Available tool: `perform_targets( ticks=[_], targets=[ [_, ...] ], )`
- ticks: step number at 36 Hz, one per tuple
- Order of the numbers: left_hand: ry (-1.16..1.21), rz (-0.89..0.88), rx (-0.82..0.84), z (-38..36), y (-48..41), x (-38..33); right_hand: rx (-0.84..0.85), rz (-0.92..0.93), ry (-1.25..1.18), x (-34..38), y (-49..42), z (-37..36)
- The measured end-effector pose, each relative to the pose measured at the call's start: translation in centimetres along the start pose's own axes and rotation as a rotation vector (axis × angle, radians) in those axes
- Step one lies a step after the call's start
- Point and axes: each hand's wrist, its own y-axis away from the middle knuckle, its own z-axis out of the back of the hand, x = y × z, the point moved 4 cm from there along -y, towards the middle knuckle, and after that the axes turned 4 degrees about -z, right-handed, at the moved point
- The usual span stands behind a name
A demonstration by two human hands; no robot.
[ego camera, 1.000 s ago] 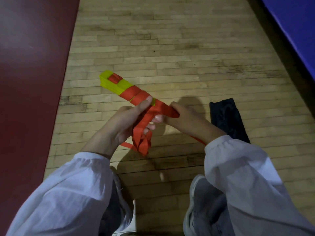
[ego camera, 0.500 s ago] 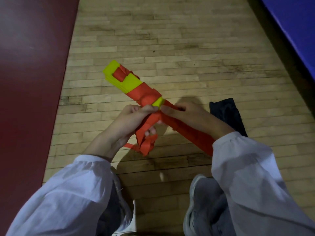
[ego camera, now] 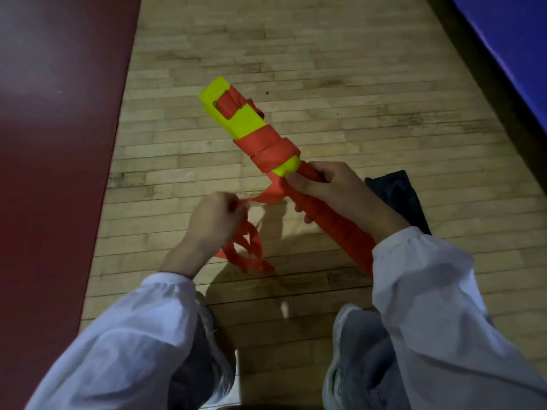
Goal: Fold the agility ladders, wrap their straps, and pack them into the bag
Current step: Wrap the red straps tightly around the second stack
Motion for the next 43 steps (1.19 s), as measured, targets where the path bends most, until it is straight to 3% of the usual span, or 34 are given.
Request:
perform_targets(
  ticks=[2, 3, 4, 6, 8, 10, 13, 18, 21, 24, 27, 31, 35, 43],
  targets=[
    [0.542, 0.02, -0.091, 1.4, -0.1, -1.1, 0.012, -0.003, -0.004, 0.1, 0.1, 0.0],
    [0.702, -0.001, -0.062, 1.9, -0.1, -1.6, 0.017, -0.006, -0.002, 0.2, 0.1, -0.1],
    [0.712, -0.05, 0.009, 2.0, -0.3, -1.9, 0.02, -0.009, -0.003, 0.1, 0.2, 0.0],
    [0.442, -0.121, 0.215, 0.7, -0.5, -1.4, 0.026, -0.015, -0.005, 0.0, 0.2, 0.0],
    [0.044, -0.103, 0.484, -1.3, 0.2, -0.2, 0.045, -0.018, -0.011, -0.1, 0.2, 0.0],
    [-0.169, -0.08, 0.66, -2.6, 0.9, 0.5, 0.083, -0.019, -0.013, -0.1, 0.2, -0.2],
    [0.057, -0.08, 0.561, -2.2, 0.8, -0.8, 0.147, -0.031, -0.015, -0.1, 0.2, -1.0],
    [0.787, -0.018, 0.015, 0.4, 0.1, -3.3, 0.239, -0.044, -0.007, -0.1, 0.2, -1.9],
    [1.064, 0.035, 0.046, 0.4, 0.9, -4.2, 0.287, -0.061, -0.039, 0.0, 0.4, -2.2],
    [1.237, 0.101, 0.306, 0.2, 2.2, -5.4, 0.303, -0.062, -0.078, 0.2, 0.5, -2.3],
    [1.255, 0.143, 0.531, 0.1, 2.8, -5.8, 0.29, -0.077, -0.07, 0.2, 0.3, -2.2],
    [1.258, 0.255, 0.558, -0.1, 2.2, -4.8, 0.214, -0.102, -0.038, -0.4, -0.1, -1.6],
    [1.202, 0.257, 0.618, -0.3, 1.9, -4.4, 0.107, -0.102, 0.026, -1.1, -0.4, -1.2],
    [0.912, 0.204, 0.403, -1.0, 1.4, -3.8, 0.028, -0.045, 0.301, -2.4, -1.0, -1.7]
  ],
)
